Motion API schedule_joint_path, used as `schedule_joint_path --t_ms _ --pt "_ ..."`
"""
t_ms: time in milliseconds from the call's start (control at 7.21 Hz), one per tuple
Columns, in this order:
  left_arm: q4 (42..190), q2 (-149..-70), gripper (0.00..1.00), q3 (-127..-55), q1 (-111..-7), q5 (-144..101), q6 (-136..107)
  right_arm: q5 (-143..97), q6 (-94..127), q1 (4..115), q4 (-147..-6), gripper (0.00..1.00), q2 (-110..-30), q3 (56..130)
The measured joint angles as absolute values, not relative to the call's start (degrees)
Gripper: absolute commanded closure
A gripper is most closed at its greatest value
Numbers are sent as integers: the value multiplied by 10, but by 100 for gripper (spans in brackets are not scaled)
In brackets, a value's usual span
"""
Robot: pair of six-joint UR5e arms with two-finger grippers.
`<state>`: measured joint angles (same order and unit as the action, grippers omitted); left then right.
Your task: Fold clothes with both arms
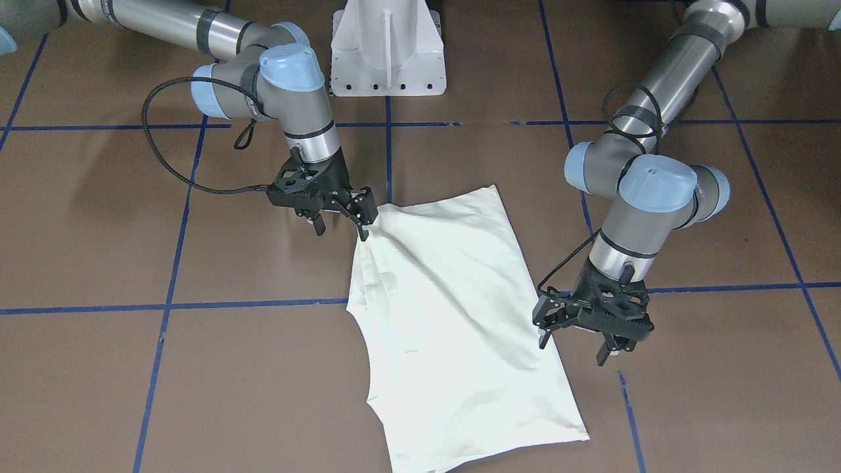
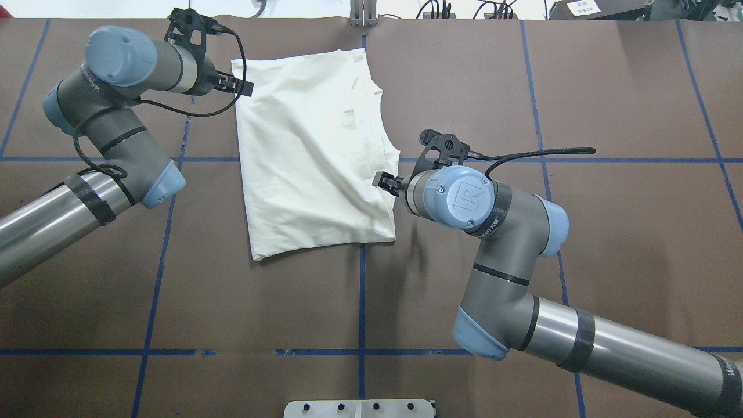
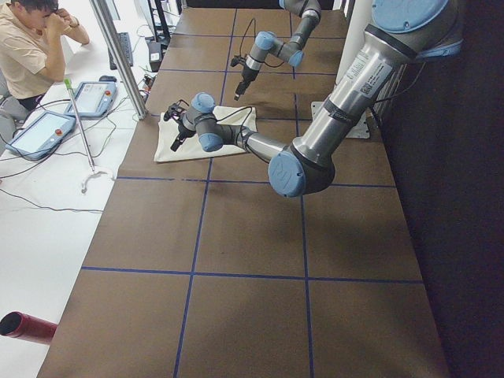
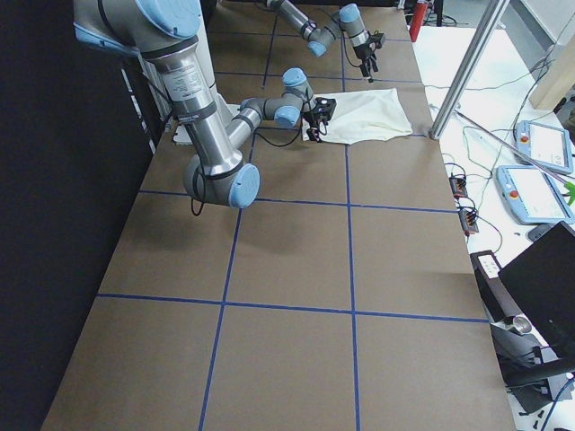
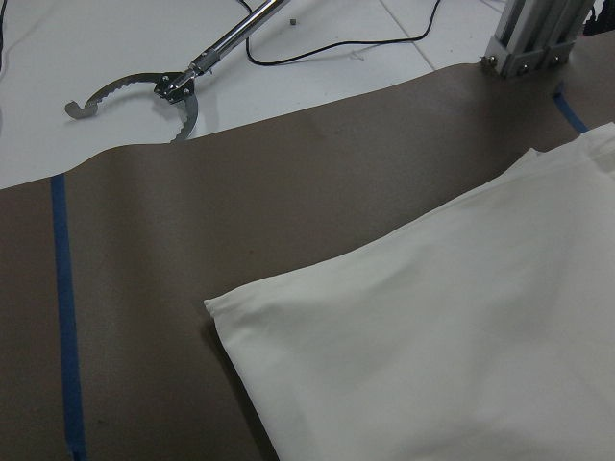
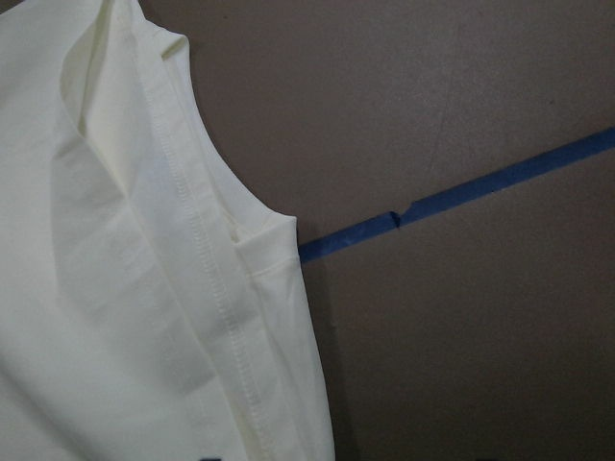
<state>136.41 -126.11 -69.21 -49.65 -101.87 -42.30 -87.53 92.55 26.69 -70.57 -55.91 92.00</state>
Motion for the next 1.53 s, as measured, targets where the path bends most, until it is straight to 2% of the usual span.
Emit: schedule_joint_path --t_ms 555,693,971,1109,1248,1387,1525 --pt "1364 -1258 0 -693 -496 -1019 -423 -872 932 253 -716 23 -515 861" --pt "1364 -1257 0 -693 -496 -1019 -423 -872 932 251 -716 30 -512 856" --pt "1364 -1257 0 -693 -496 -1019 -423 -871 933 249 -717 31 -510 853" --pt "1364 -1257 0 -693 -496 -1019 -423 -871 932 247 -716 36 -510 851" --pt "1364 -1257 0 -692 -496 -1019 -422 -870 932 246 -716 58 -510 849" --pt "1364 -1256 0 -692 -496 -1019 -422 -870 932 246 -716 93 -509 847" --pt "1364 -1255 0 -692 -496 -1019 -421 -870 931 245 -716 100 -508 847"
